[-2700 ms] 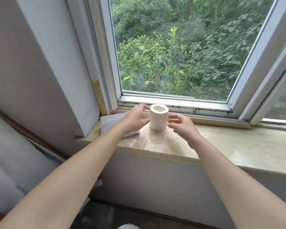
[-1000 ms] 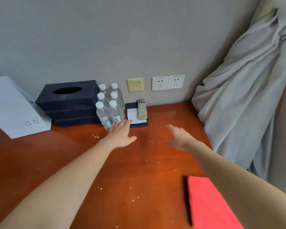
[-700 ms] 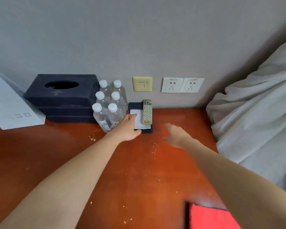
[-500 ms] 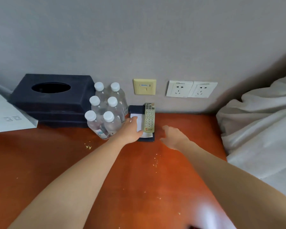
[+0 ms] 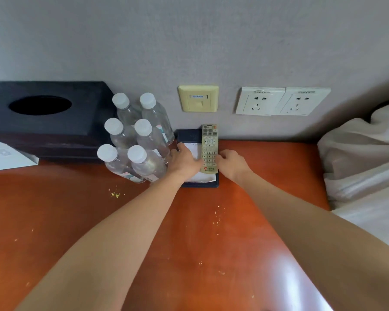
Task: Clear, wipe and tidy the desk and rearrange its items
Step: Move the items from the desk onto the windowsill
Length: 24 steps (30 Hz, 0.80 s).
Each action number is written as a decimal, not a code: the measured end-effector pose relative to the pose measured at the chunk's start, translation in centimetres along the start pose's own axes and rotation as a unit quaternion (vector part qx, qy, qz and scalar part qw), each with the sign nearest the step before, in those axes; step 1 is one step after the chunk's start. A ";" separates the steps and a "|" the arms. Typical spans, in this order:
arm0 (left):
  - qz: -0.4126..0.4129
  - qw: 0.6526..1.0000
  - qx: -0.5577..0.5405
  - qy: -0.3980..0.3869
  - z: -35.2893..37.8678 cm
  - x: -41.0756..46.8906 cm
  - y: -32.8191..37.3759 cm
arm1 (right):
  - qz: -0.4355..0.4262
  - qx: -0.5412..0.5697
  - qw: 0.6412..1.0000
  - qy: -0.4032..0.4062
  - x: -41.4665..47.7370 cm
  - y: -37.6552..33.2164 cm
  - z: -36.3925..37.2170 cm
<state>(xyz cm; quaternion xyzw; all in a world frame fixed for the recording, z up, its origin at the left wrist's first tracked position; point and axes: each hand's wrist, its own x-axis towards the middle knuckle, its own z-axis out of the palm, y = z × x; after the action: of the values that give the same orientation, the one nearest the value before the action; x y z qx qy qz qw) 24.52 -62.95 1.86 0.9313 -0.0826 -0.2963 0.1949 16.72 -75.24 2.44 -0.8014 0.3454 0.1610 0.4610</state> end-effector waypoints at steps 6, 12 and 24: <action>-0.032 0.996 -0.085 -0.013 0.5 -0.9 -1.1 | 0.034 0.068 0.997 0.010 -0.6 2.1 -0.6; -0.016 0.956 -0.289 -0.053 1.0 -2.6 -1.6 | 0.023 0.225 0.974 -0.006 -3.5 3.7 -2.5; 0.053 0.846 -0.493 -0.196 -2.1 -12.3 2.6 | -0.002 0.451 0.892 0.007 -15.1 5.7 -8.9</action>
<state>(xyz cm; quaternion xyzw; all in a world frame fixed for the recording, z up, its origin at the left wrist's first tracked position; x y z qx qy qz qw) 15.66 -61.36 10.90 0.6295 -0.0113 -0.4635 0.6235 1.48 -78.62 12.28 -0.5089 0.3830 -0.0186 0.7707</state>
